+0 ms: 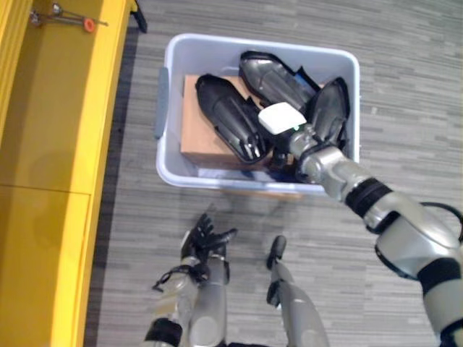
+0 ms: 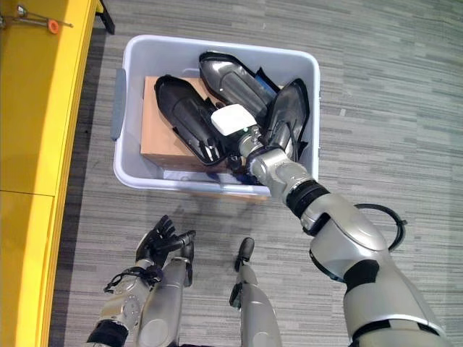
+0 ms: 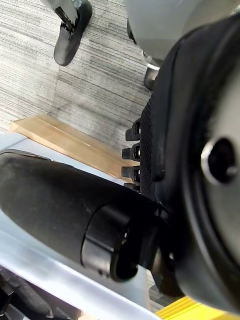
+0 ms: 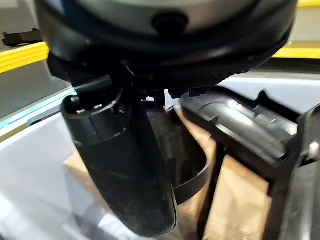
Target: Move parts from the plastic box to the shelf.
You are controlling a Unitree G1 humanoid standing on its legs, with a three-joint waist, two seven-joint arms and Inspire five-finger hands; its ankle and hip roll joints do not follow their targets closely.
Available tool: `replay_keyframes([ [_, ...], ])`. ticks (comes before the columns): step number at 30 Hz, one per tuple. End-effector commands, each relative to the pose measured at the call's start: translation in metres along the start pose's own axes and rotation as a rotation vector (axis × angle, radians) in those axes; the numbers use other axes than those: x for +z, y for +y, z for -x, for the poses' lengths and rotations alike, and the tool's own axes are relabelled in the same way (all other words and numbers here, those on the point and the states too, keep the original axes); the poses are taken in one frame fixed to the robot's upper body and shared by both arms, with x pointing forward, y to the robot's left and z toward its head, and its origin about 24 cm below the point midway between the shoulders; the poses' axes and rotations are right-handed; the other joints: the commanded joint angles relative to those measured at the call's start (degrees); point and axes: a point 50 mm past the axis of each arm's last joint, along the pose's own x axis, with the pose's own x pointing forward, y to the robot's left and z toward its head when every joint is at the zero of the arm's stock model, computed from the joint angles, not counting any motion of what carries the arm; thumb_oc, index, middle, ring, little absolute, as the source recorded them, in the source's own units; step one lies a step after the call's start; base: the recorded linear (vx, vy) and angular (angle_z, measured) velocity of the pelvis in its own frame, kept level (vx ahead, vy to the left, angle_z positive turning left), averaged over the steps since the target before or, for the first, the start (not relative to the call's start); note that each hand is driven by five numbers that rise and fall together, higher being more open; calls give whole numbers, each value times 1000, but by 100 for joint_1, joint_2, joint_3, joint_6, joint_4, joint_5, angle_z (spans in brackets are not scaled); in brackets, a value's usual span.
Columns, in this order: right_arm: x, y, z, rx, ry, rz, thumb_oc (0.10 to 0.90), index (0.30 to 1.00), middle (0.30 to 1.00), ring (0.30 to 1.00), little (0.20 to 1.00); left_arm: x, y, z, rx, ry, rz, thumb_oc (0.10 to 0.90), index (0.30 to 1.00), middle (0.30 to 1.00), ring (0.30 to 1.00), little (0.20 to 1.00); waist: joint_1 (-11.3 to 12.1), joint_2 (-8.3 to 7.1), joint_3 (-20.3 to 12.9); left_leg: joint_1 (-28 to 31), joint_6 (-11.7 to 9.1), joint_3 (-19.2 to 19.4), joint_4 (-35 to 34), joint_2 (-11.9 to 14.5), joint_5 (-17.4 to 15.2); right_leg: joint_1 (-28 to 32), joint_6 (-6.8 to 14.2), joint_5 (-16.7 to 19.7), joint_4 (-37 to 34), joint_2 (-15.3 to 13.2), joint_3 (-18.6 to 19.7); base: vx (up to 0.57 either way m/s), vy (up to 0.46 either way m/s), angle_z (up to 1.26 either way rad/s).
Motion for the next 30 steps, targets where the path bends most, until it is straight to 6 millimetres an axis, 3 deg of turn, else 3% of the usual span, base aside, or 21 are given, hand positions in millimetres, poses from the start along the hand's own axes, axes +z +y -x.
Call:
replay_keyframes([
  [1, 7, -74, -9, -231, -67, 119, 900, 1000, 1000, 1000, 1000, 14, -10, 9, -52, -115, 31, 900, 1000, 1000, 1000, 1000, 143, 152, -133, 646, -700, -343, -1617, 425, 1334, 763, 44, -694, 593, -551, 177, 3, 32, -1],
  [12, 1, -54, -8, -170, -38, 113, 900, 1000, 1000, 1000, 1000, 13, -11, 8, -51, -109, 45, 900, 1000, 1000, 1000, 1000, 136, 167, -133, 380, -794, -357, -1405, 400, 1315, 610, 21, -669, 648, -632, 198, 3, 10, 0],
  [23, -39, -51, 1, -136, 88, 185, 900, 1000, 1000, 1000, 1000, 10, -11, 10, -49, -102, 54, 900, 1000, 1000, 1000, 1000, 105, 234, -133, -128, -839, -423, -1071, 388, 1280, 216, 9, -635, 809, -661, 198, 0, 0, 0],
  [30, -52, -53, 3, -133, 142, 194, 900, 1000, 1000, 1000, 1000, 12, -14, 10, -54, -116, 68, 900, 1000, 1000, 1000, 1000, 129, 284, -133, -572, -837, -506, -831, 391, 1259, -95, 3, -609, 908, -663, 171, 5, 3, 2],
])
